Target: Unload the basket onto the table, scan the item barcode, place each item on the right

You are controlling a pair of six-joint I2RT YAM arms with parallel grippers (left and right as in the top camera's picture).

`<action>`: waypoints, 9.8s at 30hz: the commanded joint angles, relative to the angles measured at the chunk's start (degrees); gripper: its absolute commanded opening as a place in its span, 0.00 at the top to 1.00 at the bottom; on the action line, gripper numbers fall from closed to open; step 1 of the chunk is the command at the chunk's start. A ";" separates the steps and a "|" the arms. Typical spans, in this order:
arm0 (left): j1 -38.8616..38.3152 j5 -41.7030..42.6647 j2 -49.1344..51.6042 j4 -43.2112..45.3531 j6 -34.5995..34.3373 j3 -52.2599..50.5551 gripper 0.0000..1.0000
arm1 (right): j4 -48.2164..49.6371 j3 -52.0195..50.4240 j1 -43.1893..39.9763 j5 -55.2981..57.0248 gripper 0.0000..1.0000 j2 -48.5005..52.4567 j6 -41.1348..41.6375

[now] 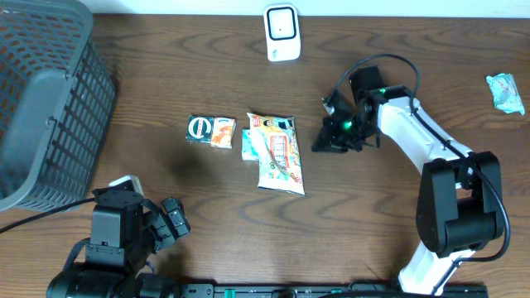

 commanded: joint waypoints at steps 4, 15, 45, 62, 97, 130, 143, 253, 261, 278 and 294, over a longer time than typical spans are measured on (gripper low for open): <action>0.13 -0.52 -0.22 -0.13 0.11 -0.13 0.02 | -0.74 0.94 3.08 3.13 0.83 -1.92 0.35; 0.13 -0.52 -0.22 -0.15 0.11 -0.13 0.02 | -2.10 9.84 17.40 24.63 0.01 -5.18 5.07; 0.13 -0.52 -0.22 -0.13 0.11 -0.13 0.02 | 1.03 9.79 38.12 61.18 0.01 11.61 15.26; 0.13 -0.52 -0.22 -0.13 0.11 -0.13 0.02 | -1.55 9.99 33.05 51.32 0.99 9.35 15.26; 0.13 -0.52 -0.22 -0.13 0.11 -0.13 0.02 | 4.74 -8.81 -7.15 -0.31 0.79 -3.41 3.28; 0.13 -0.52 -0.22 -0.13 0.11 -0.13 0.02 | 11.45 -6.97 -7.63 20.68 0.01 -3.26 -5.42; 0.13 -0.52 -0.22 -0.13 0.11 -0.13 0.02 | 15.82 -10.67 -7.72 19.30 0.41 -3.23 -6.91; 0.13 -0.52 -0.22 -0.15 0.11 -0.13 0.03 | 0.94 -5.03 24.81 91.78 0.38 4.83 29.14; 0.13 -0.52 -0.22 -0.13 0.11 -0.13 0.02 | -3.34 2.99 22.75 86.71 0.07 -6.43 29.14; 0.13 -0.52 -0.22 -0.13 0.11 -0.13 0.02 | -0.37 2.51 -22.75 30.40 0.01 -14.91 4.61; 0.13 -0.52 -0.22 -0.13 0.11 -0.13 0.02 | -3.58 2.21 -32.87 -4.26 0.04 7.10 -21.99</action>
